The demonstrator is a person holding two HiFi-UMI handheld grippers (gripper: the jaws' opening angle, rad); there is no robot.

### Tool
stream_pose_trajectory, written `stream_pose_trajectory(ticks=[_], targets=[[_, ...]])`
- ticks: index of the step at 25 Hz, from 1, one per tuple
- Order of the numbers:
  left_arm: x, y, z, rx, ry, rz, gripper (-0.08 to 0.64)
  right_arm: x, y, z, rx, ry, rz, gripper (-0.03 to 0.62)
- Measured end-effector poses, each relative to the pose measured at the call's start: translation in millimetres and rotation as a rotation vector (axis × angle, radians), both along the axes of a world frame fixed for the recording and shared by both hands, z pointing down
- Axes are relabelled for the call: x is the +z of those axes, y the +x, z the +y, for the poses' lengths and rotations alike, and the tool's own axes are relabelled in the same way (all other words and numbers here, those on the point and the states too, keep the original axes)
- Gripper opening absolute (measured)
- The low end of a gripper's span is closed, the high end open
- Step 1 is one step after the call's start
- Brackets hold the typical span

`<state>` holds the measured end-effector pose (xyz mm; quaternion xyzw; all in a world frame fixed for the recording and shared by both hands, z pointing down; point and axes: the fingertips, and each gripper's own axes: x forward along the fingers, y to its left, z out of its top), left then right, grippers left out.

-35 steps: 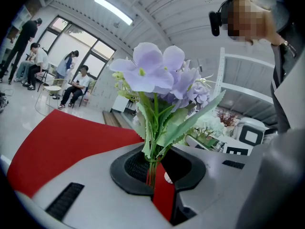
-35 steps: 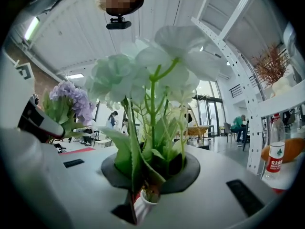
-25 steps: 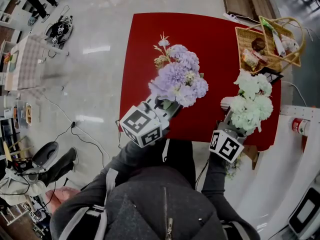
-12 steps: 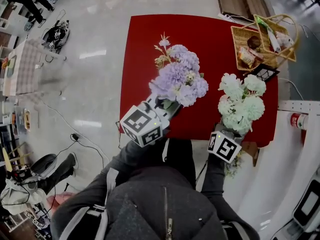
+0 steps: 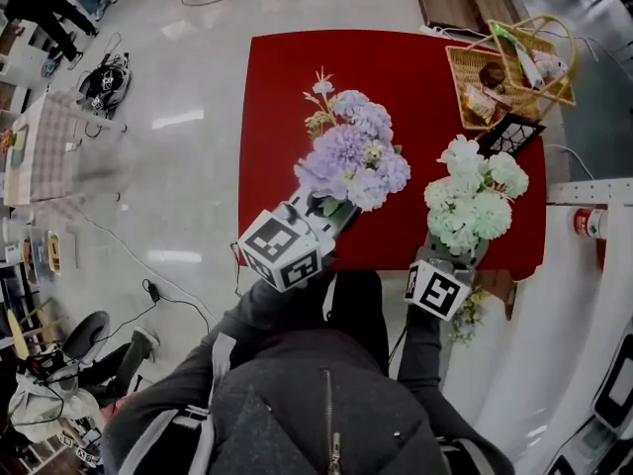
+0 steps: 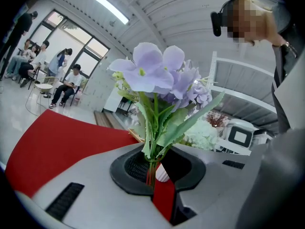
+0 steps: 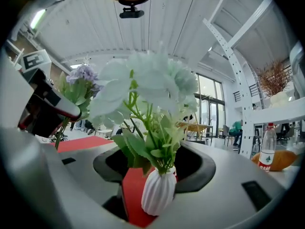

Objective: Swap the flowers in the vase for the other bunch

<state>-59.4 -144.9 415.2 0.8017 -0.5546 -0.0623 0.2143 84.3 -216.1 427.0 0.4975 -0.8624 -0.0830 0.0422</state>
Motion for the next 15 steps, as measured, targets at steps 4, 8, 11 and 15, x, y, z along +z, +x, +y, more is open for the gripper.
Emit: stream_pose_trajectory(ticks=[4,8,11,15], targets=[[-1,1,3,0.019,0.002,0.016,0.061,4,-2,10,-0.006,-0.018,0.006,0.213],[-5,1,5,0.039,0.009,0.018,0.061,4,-2,18,0.002,-0.033,0.009,0.213],[-5,4,8,0.051,0.011,0.018,0.061,8,1,26,0.000,-0.050,0.016,0.213],[-4,10,11,0.061,0.014,0.021,0.061,16,3,41,-0.039,-0.100,-0.004,0.213]])
